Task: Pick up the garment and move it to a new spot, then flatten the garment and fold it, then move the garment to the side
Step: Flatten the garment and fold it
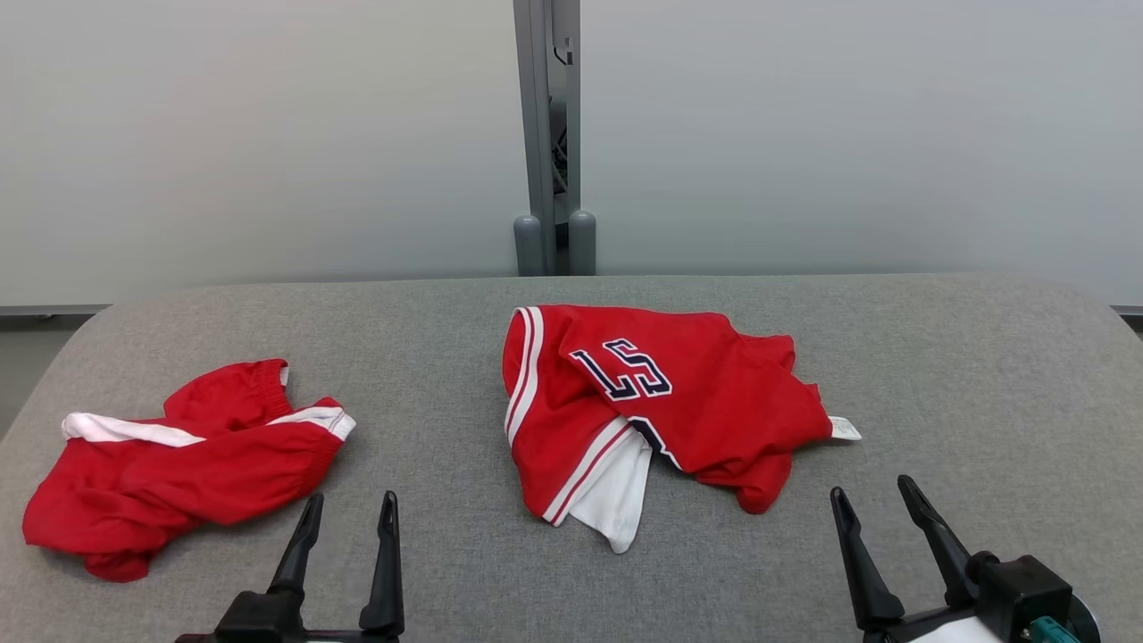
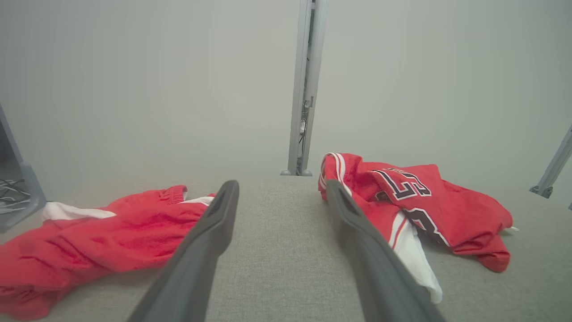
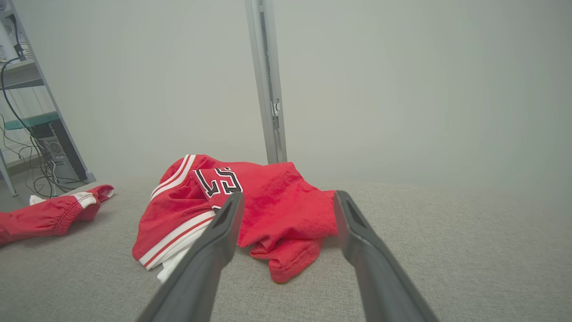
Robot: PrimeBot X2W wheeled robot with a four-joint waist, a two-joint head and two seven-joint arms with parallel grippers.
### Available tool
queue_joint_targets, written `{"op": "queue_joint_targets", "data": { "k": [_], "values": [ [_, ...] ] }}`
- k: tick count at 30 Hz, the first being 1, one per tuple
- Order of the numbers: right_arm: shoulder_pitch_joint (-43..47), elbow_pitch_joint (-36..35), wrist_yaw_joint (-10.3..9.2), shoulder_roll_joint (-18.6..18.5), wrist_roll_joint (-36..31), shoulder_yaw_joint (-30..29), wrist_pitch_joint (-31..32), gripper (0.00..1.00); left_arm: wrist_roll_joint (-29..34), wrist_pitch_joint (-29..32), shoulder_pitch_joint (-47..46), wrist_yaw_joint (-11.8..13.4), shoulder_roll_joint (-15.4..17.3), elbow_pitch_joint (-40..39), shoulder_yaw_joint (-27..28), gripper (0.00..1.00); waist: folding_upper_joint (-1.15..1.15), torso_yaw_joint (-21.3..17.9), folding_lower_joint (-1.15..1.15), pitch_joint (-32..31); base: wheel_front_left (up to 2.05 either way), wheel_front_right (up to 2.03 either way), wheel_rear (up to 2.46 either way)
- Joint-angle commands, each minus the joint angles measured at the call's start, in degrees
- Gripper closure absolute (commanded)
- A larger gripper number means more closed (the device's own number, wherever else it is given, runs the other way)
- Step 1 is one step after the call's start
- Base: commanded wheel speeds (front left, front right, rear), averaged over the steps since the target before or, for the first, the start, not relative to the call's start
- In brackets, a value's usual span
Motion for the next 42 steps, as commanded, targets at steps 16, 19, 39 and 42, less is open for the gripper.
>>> {"op": "queue_joint_targets", "data": {
  "k": [16,19,39,42],
  "values": [
    [1.88,-0.55,-0.03,-0.31,-0.9,0.88,0.04,0.0,4.86,-0.04,1.49,0.48,0.24,-0.41,1.65,0.0,0.0,-0.74,0.0,-0.2,0.0,0.0,0.0],
    [1.67,-0.54,-0.04,-0.31,-1.0,0.69,0.04,0.0,4.86,-0.04,1.5,0.67,0.23,0.06,1.44,0.0,0.0,-0.93,0.0,-0.36,0.0,0.0,0.0],
    [0.25,-0.25,-0.03,-0.31,-1.07,3.93,0.05,0.0,-10.54,-0.04,-7.95,-6.92,0.25,21.93,-9.86,0.0,0.0,-3.89,0.0,1.97,0.0,0.0,0.0],
    [-0.71,-0.29,-0.04,-0.32,-1.02,4.69,0.04,0.0,-14.05,0.09,-11.77,-7.43,0.25,25.53,-12.31,0.0,0.0,-5.25,0.0,3.56,0.0,0.0,0.0]
  ]
}}
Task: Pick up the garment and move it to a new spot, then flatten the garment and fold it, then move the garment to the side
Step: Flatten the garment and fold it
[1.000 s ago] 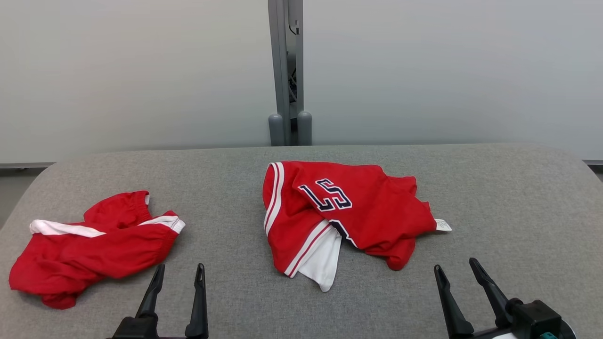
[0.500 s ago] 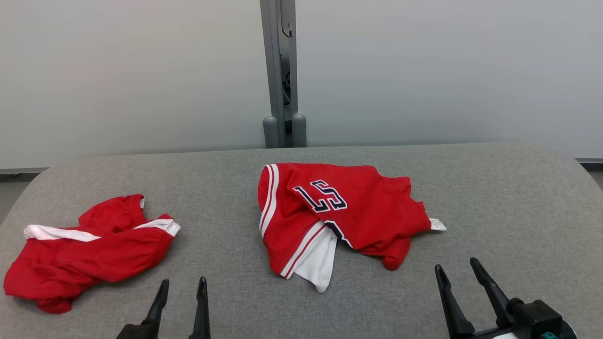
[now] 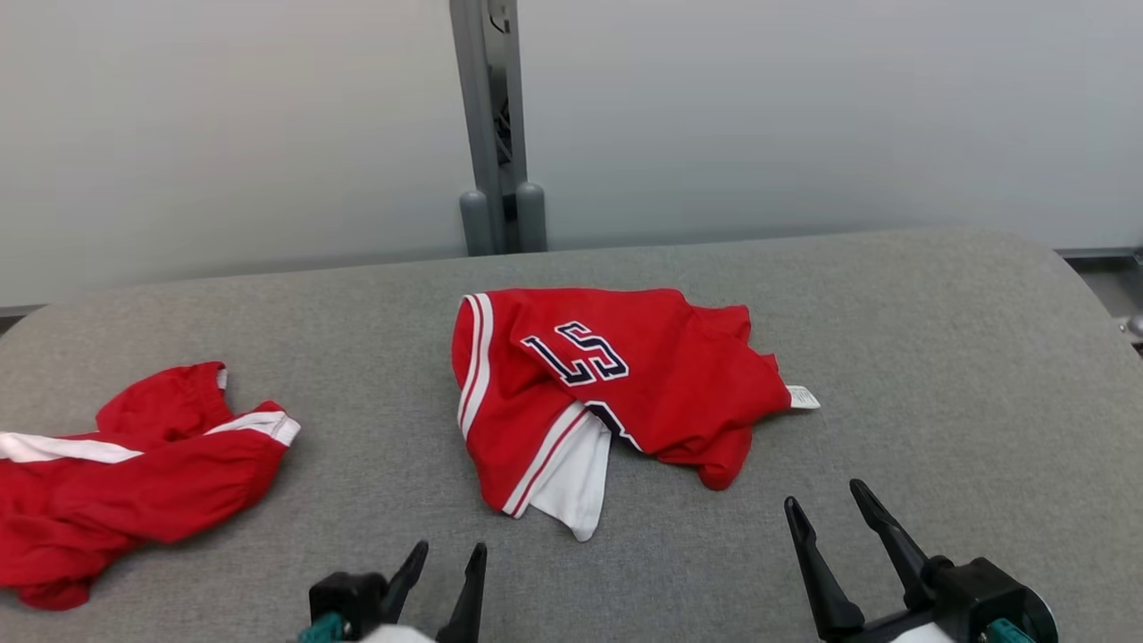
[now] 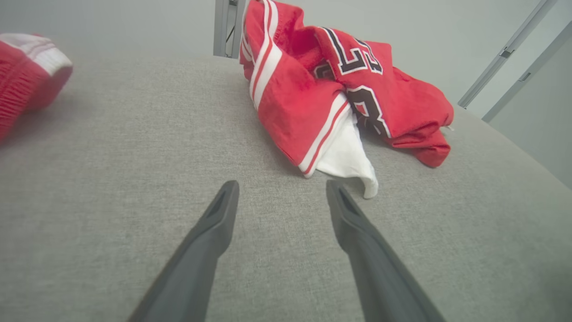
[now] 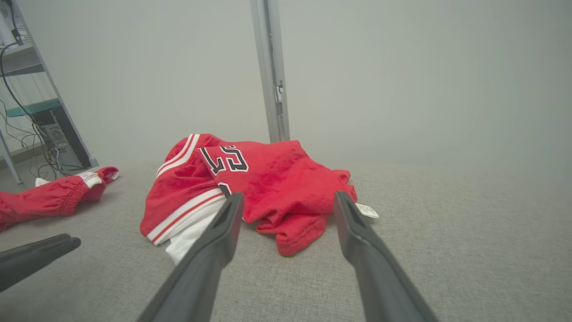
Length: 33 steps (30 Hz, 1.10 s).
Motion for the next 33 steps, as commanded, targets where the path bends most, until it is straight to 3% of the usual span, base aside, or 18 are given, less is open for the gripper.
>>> {"op": "queue_joint_targets", "data": {
  "k": [1,16,17,18,19,26,33],
  "values": [
    [-0.82,0.02,-0.03,-0.33,-0.5,0.01,0.03,0.0,-0.83,-0.01,-2.21,-0.21,0.33,0.48,-0.28,0.0,0.0,-1.24,0.0,1.44,0.0,0.0,0.0],
    [-5.77,-1.12,-0.02,-0.32,0.08,0.18,0.03,0.0,-4.85,-0.11,-15.66,0.83,0.31,10.8,-4.07,0.0,0.0,-6.63,0.0,9.65,0.0,0.0,0.0],
    [-6.01,-1.23,-0.03,-0.33,0.06,0.23,0.03,0.0,-5.08,-0.11,-16.14,0.6,0.31,11.3,-4.28,0.25,0.0,-6.8,0.0,9.97,0.0,0.0,0.0],
    [-6.23,-1.32,-0.03,-0.32,-0.03,0.28,0.03,0.0,-5.32,-0.11,-16.78,0.39,0.33,11.33,-4.3,0.75,0.0,-6.96,0.0,10.32,0.0,0.0,0.0],
    [-6.31,-1.34,-0.02,-0.32,-0.16,0.17,0.03,0.0,-5.48,-0.12,-17.23,-0.12,0.31,11.4,-4.67,1.0,0.0,-7.05,0.0,10.55,0.0,0.0,0.0],
    [-6.04,-0.85,-0.03,-0.33,-0.63,-0.32,0.04,0.0,-5.92,-0.12,-18.53,-2.45,0.27,4.92,-6.01,1.0,0.0,-7.02,0.0,10.35,0.0,0.0,0.0],
    [-4.87,0.54,-0.02,-0.33,0.11,0.51,0.04,0.0,-12.49,3.55,-20.59,-4.1,0.28,-8.21,-12.09,1.0,0.0,-7.26,0.0,6.24,0.0,0.0,0.0]
  ]
}}
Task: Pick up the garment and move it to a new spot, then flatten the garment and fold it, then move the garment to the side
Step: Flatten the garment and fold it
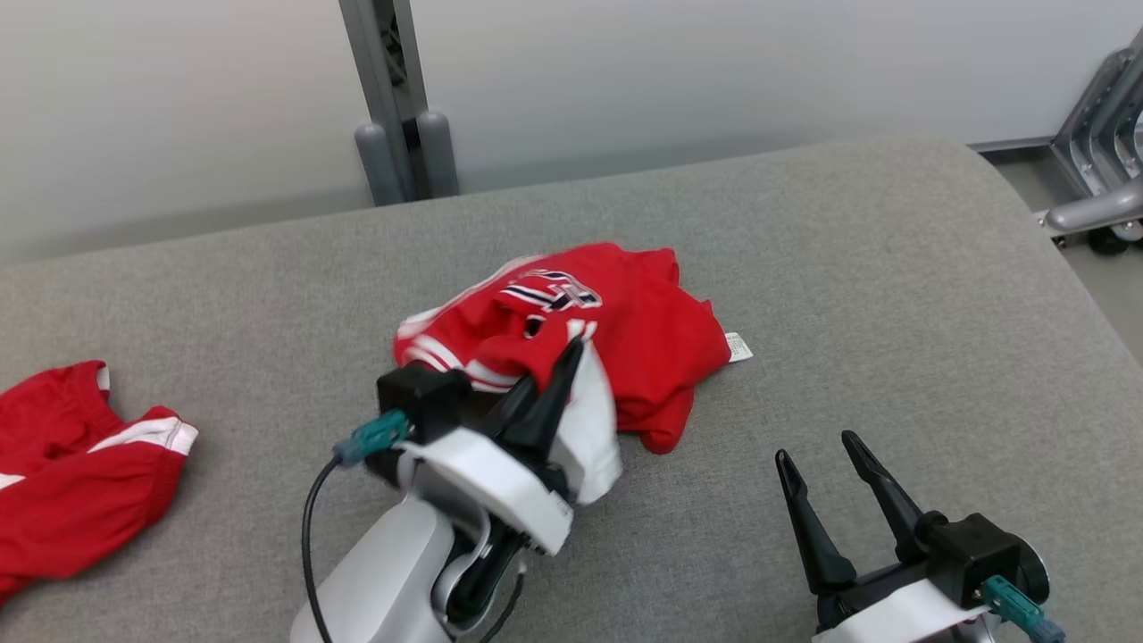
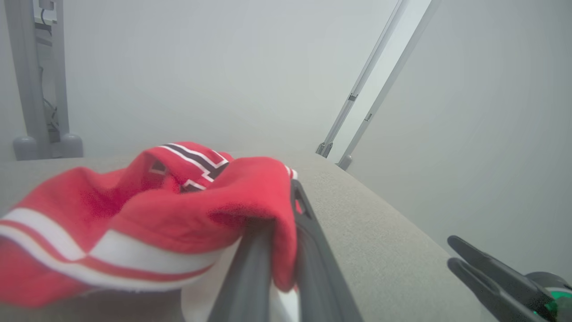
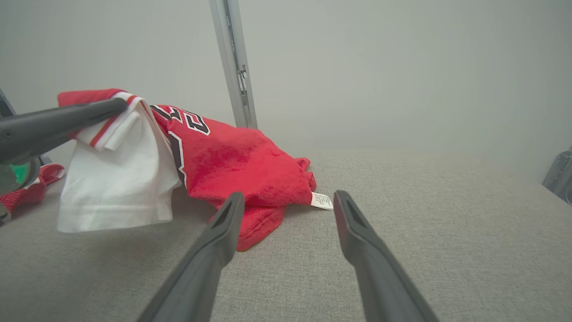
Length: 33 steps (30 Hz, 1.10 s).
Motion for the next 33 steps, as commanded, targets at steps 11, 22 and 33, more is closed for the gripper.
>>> {"op": "queue_joint_targets", "data": {
  "k": [11,22,33],
  "values": [
    [1.16,1.26,-0.03,-0.34,1.06,0.93,0.03,0.0,-9.87,10.49,-14.27,3.09,0.22,-11.48,-0.64,1.0,0.0,-3.23,0.0,-5.85,0.0,0.0,0.0],
    [1.35,1.09,-0.04,-0.32,2.05,0.95,0.03,0.0,-28.6,23.38,-21.42,13.63,1.1,-1.02,-0.29,1.0,0.0,-5.73,0.0,-7.28,0.0,0.0,0.0],
    [2.8,0.96,-0.04,-0.32,2.37,0.42,0.03,0.0,-21.4,14.77,-3.63,8.03,13.9,8.76,-4.83,1.0,0.0,-2.63,0.0,-7.02,0.0,0.0,0.0]
  ]
}}
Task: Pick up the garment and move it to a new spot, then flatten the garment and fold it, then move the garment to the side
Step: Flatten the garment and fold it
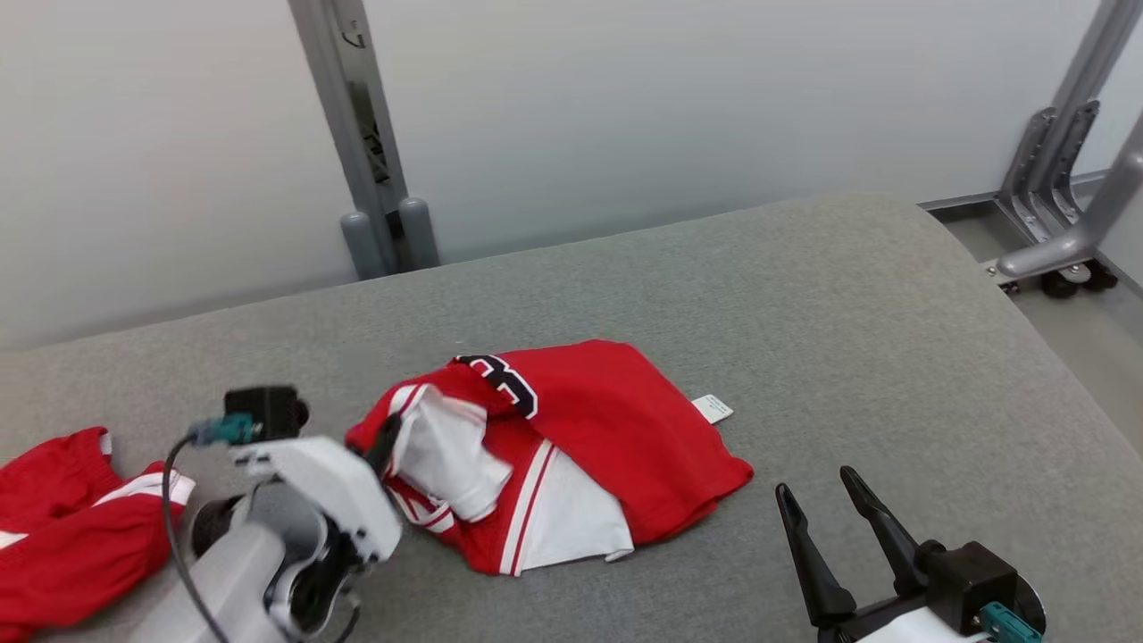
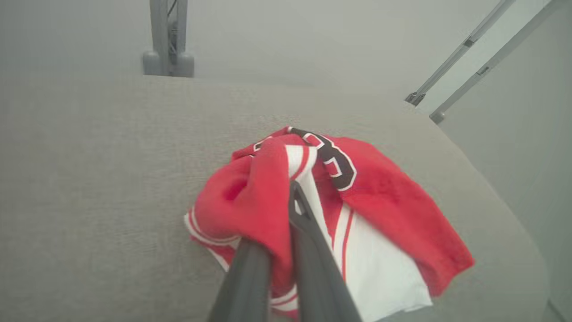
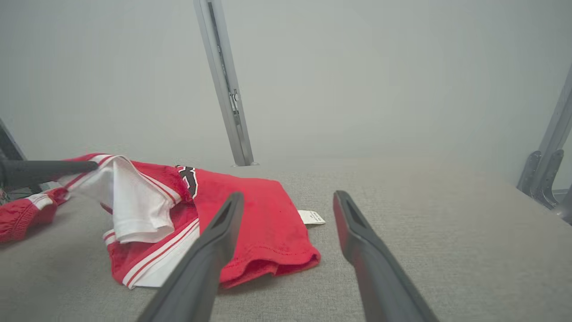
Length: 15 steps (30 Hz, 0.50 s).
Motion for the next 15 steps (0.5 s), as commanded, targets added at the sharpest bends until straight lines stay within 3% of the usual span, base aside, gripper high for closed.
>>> {"op": "queue_joint_targets", "data": {
  "k": [1,8,13,15],
  "values": [
    [0.55,-0.12,-0.02,-0.32,0.47,-0.16,0.03,0.0,1.24,-1.96,1.81,0.0,1.54,-0.4,-0.08,1.0,0.0,1.28,0.0,0.17,0.0,0.0,0.0],
    [0.92,0.22,-0.02,-0.33,-0.39,-0.23,0.03,0.0,5.16,-6.17,8.82,-0.26,6.47,-2.21,-2.6,1.0,0.0,5.87,0.0,-0.28,0.0,0.0,0.0],
    [1.08,0.49,-0.02,-0.32,-0.76,-0.05,0.03,0.0,9.18,-7.41,8.8,1.45,8.74,-3.79,-4.62,1.0,0.0,6.98,0.0,-0.67,0.0,0.0,0.0],
    [1.12,0.68,-0.03,-0.33,-0.72,0.15,0.03,0.0,11.9,-9.43,8.47,3.3,9.85,-4.82,-5.44,0.98,0.0,7.37,0.0,-0.77,0.0,0.0,0.0]
  ]
}}
